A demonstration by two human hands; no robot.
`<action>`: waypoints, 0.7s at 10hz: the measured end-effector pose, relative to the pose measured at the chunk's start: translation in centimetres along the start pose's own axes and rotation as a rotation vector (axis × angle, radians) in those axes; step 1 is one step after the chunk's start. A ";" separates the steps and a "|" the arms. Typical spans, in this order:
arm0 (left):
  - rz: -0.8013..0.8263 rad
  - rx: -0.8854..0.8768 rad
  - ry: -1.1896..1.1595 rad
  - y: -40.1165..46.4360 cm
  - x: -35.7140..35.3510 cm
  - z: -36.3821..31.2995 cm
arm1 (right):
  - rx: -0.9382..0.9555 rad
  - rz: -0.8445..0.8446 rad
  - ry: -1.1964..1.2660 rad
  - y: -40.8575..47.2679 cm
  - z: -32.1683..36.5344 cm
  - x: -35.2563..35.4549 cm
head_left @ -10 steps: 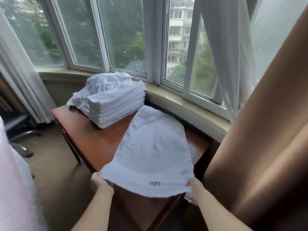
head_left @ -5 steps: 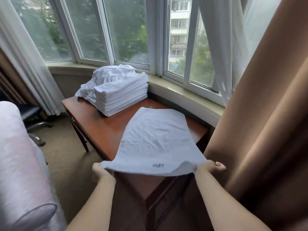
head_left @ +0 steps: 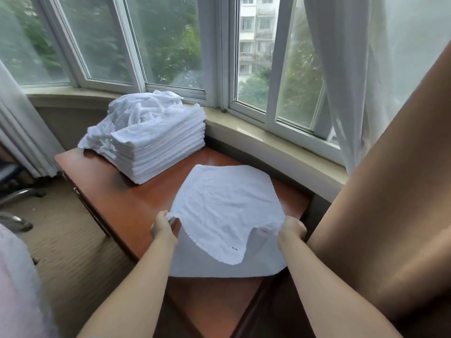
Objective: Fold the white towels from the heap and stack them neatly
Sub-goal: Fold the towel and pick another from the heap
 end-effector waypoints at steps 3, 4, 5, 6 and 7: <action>0.270 -0.058 -0.034 9.6 -16.7 -11.4 | 0.120 0.060 0.439 7.4 12.3 -14.2; 0.409 -0.064 0.193 12.9 -20.5 -11.7 | 0.136 0.185 0.288 9.9 11.4 -17.3; 0.299 -0.097 0.551 16.9 -19.7 -8.4 | 0.070 0.169 0.056 11.2 6.0 -17.8; 0.167 -0.079 0.826 19.5 -16.8 -4.1 | -0.026 0.138 -0.156 11.2 -0.3 -16.3; 0.139 -0.130 1.020 20.6 -14.3 -1.7 | 0.006 0.044 -0.311 11.6 -2.8 -14.2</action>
Point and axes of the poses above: each hand's wrist, its own y-axis towards the middle knuckle, its own x-axis out of the back of the hand, z = x × y, the point moved 6 cm from there along y, towards the middle knuckle, and after that the axes turned 8 degrees about x, right-handed, at the moved point
